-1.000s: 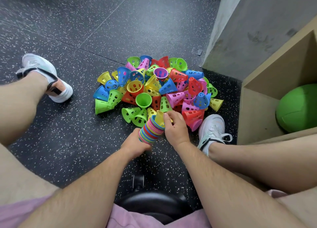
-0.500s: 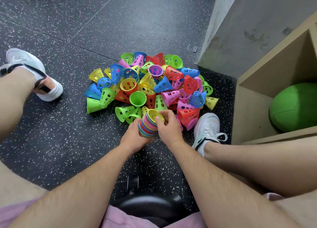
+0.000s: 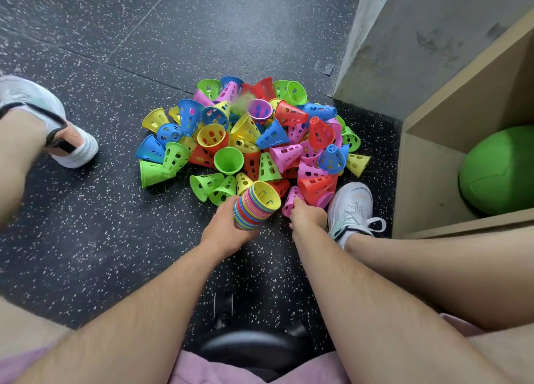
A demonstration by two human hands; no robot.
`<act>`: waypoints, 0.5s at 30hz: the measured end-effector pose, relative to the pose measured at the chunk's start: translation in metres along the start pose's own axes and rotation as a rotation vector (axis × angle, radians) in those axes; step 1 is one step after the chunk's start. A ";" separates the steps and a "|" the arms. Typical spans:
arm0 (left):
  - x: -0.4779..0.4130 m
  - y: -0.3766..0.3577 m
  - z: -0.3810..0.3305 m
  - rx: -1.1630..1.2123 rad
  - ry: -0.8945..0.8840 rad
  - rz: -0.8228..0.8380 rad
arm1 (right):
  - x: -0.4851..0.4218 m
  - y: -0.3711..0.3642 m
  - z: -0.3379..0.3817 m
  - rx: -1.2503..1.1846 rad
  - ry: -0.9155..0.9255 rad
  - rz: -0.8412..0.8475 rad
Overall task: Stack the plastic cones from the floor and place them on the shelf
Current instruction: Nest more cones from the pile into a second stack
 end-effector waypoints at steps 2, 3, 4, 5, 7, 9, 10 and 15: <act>0.000 0.001 0.000 0.010 0.005 -0.006 | 0.016 0.004 0.006 -0.004 -0.010 0.025; 0.000 0.001 -0.001 0.022 0.004 -0.014 | 0.022 0.008 0.009 0.010 0.013 0.034; 0.000 0.002 -0.001 0.034 0.009 -0.021 | 0.024 0.009 0.010 0.060 0.044 0.042; 0.001 0.002 -0.001 0.046 0.010 -0.026 | 0.026 0.012 0.011 0.126 0.086 0.035; 0.003 0.004 -0.003 0.064 0.016 -0.043 | 0.034 0.016 0.012 0.244 0.188 0.000; 0.004 0.006 0.001 0.083 0.027 -0.055 | 0.041 0.017 0.012 0.308 0.303 -0.027; 0.005 0.007 0.002 0.087 0.036 -0.056 | 0.045 0.017 0.013 0.341 0.370 -0.040; 0.006 0.010 0.015 0.103 0.072 -0.084 | 0.064 0.026 0.026 0.474 0.673 -0.112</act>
Point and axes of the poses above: each hand's wrist, its own x-axis away from the middle knuckle, its own y-axis out of the back of the hand, z = x × y, the point moved 6 cm from there along -x, towards the middle knuckle, and after that the axes turned 5 degrees about -y, right-handed, at the moved point
